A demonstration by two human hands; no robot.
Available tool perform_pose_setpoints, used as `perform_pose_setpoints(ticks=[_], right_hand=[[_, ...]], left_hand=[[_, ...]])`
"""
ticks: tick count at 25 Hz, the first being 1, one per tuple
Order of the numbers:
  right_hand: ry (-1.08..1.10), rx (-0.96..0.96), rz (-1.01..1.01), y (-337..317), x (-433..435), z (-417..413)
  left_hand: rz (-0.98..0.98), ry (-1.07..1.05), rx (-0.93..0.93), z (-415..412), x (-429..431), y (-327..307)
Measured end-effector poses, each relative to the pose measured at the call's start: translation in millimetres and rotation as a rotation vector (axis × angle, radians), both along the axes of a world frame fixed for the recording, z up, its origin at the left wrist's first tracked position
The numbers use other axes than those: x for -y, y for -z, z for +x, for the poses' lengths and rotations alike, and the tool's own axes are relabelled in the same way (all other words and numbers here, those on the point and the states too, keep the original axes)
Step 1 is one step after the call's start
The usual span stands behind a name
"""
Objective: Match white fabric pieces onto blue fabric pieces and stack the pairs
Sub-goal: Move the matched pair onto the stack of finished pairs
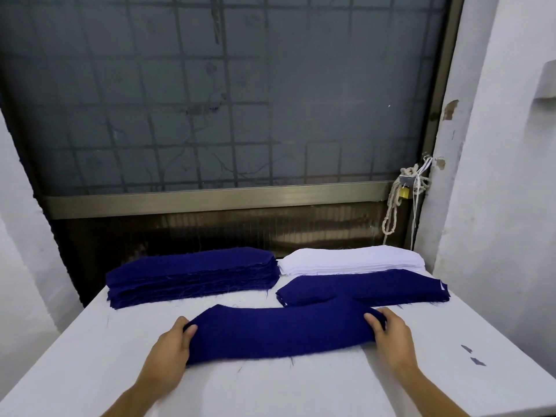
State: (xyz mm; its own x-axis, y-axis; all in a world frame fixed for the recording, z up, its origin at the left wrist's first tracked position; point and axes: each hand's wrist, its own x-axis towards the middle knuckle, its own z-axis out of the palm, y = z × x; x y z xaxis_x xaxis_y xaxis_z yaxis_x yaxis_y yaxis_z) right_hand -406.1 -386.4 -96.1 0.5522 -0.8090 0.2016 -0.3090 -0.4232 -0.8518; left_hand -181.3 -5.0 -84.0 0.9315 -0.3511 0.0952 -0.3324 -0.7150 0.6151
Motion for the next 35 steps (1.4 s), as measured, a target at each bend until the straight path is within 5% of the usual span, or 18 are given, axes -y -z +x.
perform_pose_setpoints(ticks=[5, 15, 24, 35], right_hand=[[0.091, 0.040, -0.055, -44, 88, 4], [0.329, -0.235, -0.123, -41, 233, 19], [0.442, -0.302, -0.264, 11, 250, 24], [0.472, -0.186, -0.168, 11, 249, 23]], left_hand=[[-0.109, 0.099, 0.003, 24, 94, -38], [0.061, 0.093, -0.047, 37, 264, -40], [0.046, -0.003, 0.057, 31, 277, 16], [-0.134, 0.022, 0.111, 28, 272, 24]])
